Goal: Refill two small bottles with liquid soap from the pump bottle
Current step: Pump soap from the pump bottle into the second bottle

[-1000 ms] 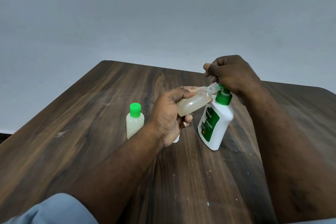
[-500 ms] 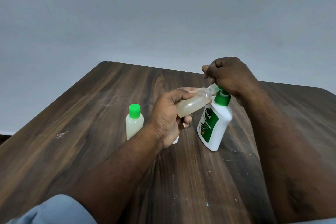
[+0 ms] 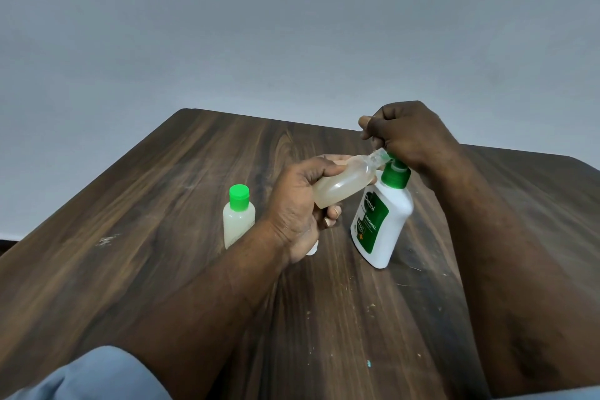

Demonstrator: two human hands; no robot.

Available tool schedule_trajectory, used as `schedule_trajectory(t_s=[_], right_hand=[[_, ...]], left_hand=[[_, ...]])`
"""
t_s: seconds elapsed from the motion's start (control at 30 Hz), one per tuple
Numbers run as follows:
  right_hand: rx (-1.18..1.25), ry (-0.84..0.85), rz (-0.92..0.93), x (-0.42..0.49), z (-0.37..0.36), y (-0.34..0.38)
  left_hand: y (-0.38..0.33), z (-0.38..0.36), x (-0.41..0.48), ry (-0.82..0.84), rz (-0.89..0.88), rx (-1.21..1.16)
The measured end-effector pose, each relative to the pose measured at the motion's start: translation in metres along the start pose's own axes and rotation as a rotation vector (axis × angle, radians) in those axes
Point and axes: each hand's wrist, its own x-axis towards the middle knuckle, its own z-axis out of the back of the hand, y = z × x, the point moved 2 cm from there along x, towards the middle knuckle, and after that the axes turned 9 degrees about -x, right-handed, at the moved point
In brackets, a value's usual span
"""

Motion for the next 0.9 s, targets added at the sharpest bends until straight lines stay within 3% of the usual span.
schedule_trajectory(t_s=[0.9], right_hand=[[0.02, -0.047, 0.028, -0.0005, 0.0047, 0.0017]], left_hand=[[-0.0004, -0.0015, 0.002, 0.02, -0.008, 0.0]])
